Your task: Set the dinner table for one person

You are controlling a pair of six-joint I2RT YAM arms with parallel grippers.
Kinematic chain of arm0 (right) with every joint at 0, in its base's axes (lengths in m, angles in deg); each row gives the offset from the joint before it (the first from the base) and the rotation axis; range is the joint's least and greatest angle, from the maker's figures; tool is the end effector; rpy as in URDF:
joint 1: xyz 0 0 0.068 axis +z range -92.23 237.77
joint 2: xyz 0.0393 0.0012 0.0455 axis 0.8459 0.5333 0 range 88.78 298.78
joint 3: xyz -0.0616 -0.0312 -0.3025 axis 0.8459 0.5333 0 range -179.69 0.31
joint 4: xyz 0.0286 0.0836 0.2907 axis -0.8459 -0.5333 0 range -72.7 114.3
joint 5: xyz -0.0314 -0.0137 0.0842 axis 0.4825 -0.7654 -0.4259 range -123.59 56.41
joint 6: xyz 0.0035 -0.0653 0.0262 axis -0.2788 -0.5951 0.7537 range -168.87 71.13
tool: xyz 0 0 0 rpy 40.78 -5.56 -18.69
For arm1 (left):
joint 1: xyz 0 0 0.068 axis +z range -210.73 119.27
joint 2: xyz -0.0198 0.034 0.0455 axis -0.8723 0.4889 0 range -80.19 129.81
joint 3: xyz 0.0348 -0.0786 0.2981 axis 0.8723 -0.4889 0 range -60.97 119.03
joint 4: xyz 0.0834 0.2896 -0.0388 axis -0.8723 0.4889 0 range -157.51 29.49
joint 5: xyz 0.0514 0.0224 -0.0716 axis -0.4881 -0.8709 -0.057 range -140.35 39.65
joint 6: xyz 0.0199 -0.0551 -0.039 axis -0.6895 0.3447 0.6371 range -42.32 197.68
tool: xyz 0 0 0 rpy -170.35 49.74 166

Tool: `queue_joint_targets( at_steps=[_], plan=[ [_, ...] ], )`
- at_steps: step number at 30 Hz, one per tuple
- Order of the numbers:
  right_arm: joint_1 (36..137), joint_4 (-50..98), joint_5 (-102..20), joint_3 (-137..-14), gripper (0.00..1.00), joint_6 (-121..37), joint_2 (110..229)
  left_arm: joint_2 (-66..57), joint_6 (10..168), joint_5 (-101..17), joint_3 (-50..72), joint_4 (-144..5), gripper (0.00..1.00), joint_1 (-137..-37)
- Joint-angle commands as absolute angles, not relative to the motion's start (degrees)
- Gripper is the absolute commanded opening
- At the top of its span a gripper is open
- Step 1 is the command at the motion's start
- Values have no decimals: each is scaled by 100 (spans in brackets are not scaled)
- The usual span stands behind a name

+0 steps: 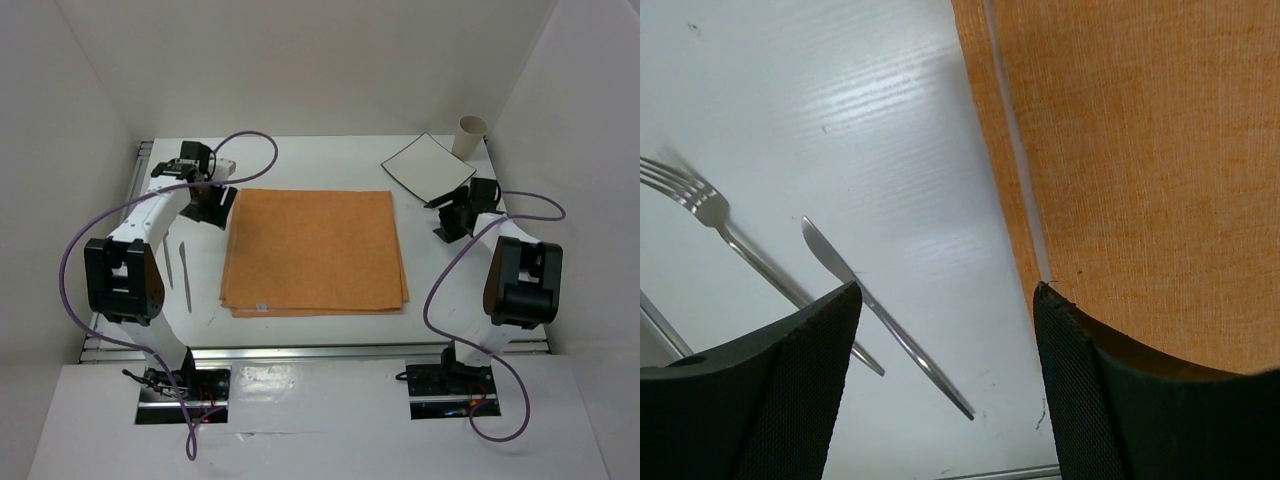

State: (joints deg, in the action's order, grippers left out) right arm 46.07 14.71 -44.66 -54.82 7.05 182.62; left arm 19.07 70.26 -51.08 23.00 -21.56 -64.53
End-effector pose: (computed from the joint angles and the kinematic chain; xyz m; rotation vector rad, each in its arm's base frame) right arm 0.3849 -0.0683 0.1836 1.3019 2.1083 0.5772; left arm 0.4265 -0.0275 0.2781 0.2537 2.6279 0.0382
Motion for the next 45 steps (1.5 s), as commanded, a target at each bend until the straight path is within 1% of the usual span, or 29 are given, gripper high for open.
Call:
queue_joint_targets(
  at_steps=[1, 6, 14, 19, 25, 31, 33, 36, 37, 38, 42, 45],
  plan=[
    [4626, 2552, -4547, -5515, 79, 1159, 18474, 1658, 7038, -4947, 2183, -2058, 76, -6320],
    [4626, 3325, -4239, -5251, 79, 1292, 18783, 1500, 7038, -4894, 1937, -2058, 78, -6144],
    [4626, 3871, -4185, -5304, 79, 1731, 19845, 1500, 7038, -5008, 1831, -2005, 78, -5977],
    [4626, 4109, -4185, -5470, 76, 1950, 20250, 1500, 7038, -5123, 1892, -2005, 78, -5924],
    [4626, 4311, -4185, -5594, 64, 2231, 20769, 1613, 7038, -5255, 1945, -1952, 78, -5924],
    [4626, 4416, -4133, -5778, 60, 2347, 21103, 1719, 7038, -5360, 2051, -1899, 78, -5871],
    [4626, 4416, -4133, -5830, 57, 2399, 21191, 1780, 7038, -5422, 2051, -1899, 78, -5871],
    [4626, 4495, -4133, -5831, 46, 2470, 21323, 1834, 7038, -5422, 2103, -1847, 78, -5871],
    [4626, 4574, -4133, -5770, 41, 2470, 21323, 1834, 7038, -5474, 2103, -1847, 78, -5871],
    [4626, 4574, -4133, -5769, 29, 2531, 21376, 1834, 7038, -5474, 2103, -1847, 78, -5871],
    [4626, 5091, -4202, -5594, 0, 2462, 21376, 1886, 6986, -5527, 2103, -1847, 78, -5871],
    [4626, 6048, -4308, -5226, 0, 2408, 21254, 1886, 6986, -5527, 2103, -1847, 79, -5871]
  ],
)
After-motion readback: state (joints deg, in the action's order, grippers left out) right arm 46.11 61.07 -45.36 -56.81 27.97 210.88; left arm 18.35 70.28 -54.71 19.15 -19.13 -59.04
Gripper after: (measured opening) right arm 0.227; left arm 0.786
